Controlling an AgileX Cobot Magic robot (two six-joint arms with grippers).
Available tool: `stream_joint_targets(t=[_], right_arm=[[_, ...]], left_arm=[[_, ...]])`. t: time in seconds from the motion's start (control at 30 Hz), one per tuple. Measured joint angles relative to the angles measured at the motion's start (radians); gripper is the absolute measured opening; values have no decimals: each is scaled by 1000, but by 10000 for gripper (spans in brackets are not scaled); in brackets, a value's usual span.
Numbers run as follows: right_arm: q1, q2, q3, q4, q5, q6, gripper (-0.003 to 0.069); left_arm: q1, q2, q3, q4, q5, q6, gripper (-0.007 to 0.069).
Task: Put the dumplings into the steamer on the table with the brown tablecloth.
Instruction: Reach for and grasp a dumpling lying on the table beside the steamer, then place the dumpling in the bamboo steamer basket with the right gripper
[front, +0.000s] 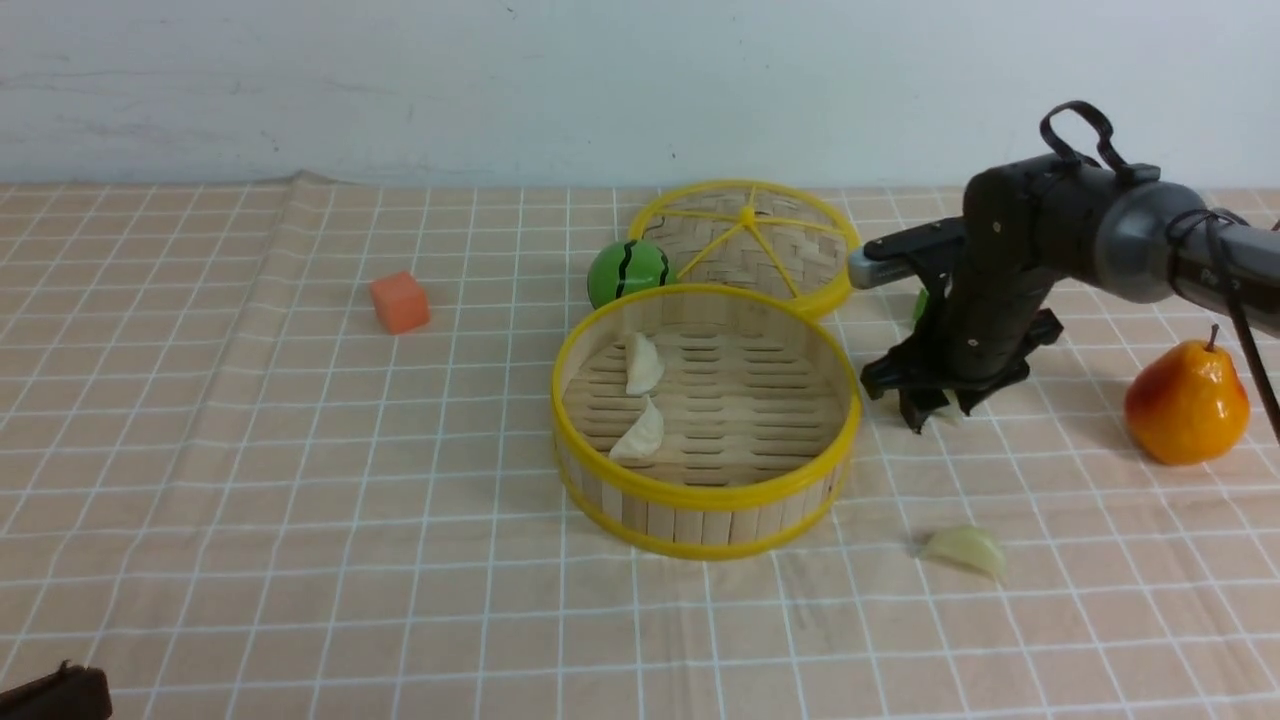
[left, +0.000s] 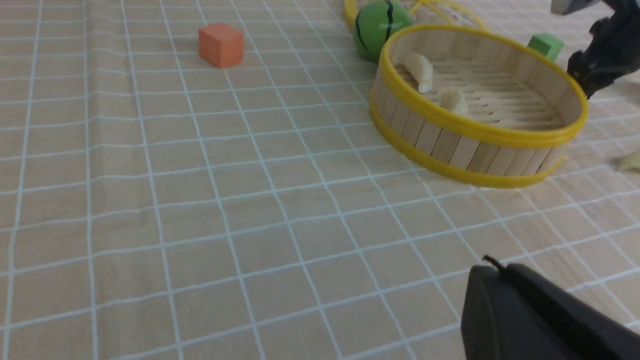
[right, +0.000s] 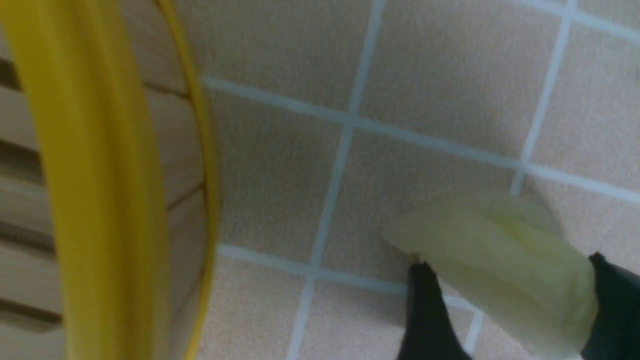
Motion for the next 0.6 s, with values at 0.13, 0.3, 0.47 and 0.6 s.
stream_joint_targets(t=[0.13,0.3,0.47,0.6], right_arm=[[0,1,-2,15,11,-8,239],[0,1,-16,15,59,-47,212],[0,-9,-33,19,140,-53,212],[0,-41,-37,19,163,-62,212]], left_arm=[[0,50,0,14,-15,0,-14],[0,50,0,22,-17,0,-14],[0,50,2,25,-18,0,-14],[0,50,3,29,-19,0,-14]])
